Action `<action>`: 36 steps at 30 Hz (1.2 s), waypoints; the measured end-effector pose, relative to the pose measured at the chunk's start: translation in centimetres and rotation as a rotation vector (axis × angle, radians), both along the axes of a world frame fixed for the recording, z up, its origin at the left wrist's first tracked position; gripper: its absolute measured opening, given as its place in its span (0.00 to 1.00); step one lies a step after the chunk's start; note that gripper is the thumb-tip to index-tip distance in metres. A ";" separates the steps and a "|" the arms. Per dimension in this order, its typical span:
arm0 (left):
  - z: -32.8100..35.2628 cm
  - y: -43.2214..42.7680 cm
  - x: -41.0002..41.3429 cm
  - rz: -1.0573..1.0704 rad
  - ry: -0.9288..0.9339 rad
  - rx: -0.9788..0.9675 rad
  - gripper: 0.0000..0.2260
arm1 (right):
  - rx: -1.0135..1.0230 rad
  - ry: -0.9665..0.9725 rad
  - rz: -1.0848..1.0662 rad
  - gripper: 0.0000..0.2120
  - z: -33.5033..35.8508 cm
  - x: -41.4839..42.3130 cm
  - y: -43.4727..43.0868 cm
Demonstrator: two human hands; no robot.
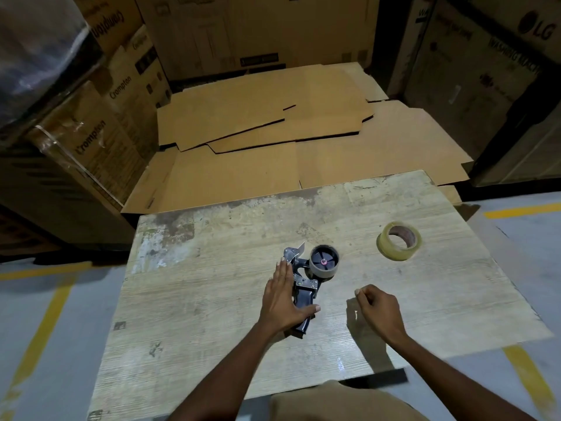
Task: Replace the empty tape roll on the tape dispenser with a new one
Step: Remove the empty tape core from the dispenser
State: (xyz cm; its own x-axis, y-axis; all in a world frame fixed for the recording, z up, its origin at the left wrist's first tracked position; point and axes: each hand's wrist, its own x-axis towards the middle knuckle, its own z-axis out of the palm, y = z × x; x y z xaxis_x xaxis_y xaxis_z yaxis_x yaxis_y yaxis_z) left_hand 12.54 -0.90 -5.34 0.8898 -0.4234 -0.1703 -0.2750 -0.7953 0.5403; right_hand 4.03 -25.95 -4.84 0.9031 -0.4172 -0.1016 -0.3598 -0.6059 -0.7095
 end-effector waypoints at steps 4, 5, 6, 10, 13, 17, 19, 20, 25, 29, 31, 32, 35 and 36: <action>0.2 0.7 1.0 -0.086 0.006 0.034 0.56 | -0.011 -0.012 -0.017 0.11 0.7 -0.6 -0.9; 0.5 1.1 1.4 -0.127 0.014 0.045 0.55 | -0.012 -0.011 -0.020 0.11 0.8 -0.7 -1.0; 0.6 1.5 1.8 -0.174 0.025 0.053 0.55 | -0.015 -0.013 -0.017 0.10 1.0 -0.7 -0.9; 1.6 3.4 3.1 -0.335 0.068 0.079 0.52 | -0.008 -0.038 0.015 0.08 1.6 -0.9 0.2; 1.7 4.5 3.5 -0.392 0.066 0.090 0.51 | -0.010 -0.076 0.052 0.03 1.6 -1.2 1.4; 1.3 5.4 3.1 -0.304 0.104 -0.040 0.46 | -0.013 -0.095 0.093 0.10 1.4 -1.6 2.4; 0.9 5.6 2.7 -0.123 0.176 -0.179 0.41 | -0.031 -0.106 0.109 0.13 1.5 -1.7 2.7; 0.8 5.5 2.5 -0.014 0.189 -0.230 0.37 | -0.043 -0.112 0.118 0.15 1.5 -1.6 2.7; 1.2 3.1 2.0 0.370 0.030 -0.197 0.33 | -0.085 -0.100 0.205 0.21 1.9 -0.5 3.3; 1.9 -0.3 2.5 0.579 0.237 -0.077 0.42 | -0.114 0.032 0.278 0.35 3.0 0.7 4.4; 2.1 -1.7 2.9 0.612 0.302 -0.040 0.47 | -0.112 0.111 0.309 0.42 3.0 1.2 4.8; 2.1 -2.3 3.1 0.627 0.318 -0.029 0.49 | -0.106 0.140 0.321 0.45 2.9 1.4 5.0; 2.2 -3.3 3.7 0.664 0.391 -0.009 0.52 | -0.090 0.173 0.343 0.48 3.0 1.9 5.0; 2.4 -3.5 3.9 0.670 0.414 -0.008 0.53 | -0.081 0.169 0.348 0.47 3.2 2.1 4.9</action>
State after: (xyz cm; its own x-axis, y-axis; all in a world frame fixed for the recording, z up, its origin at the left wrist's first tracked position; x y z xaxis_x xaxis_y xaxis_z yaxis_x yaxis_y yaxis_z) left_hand 16.41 -4.41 -2.97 0.8210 0.1783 -0.5424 0.4864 -0.7159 0.5009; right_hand 6.12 -21.03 -1.66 0.9654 -0.1015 -0.2401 -0.2303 -0.7637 -0.6031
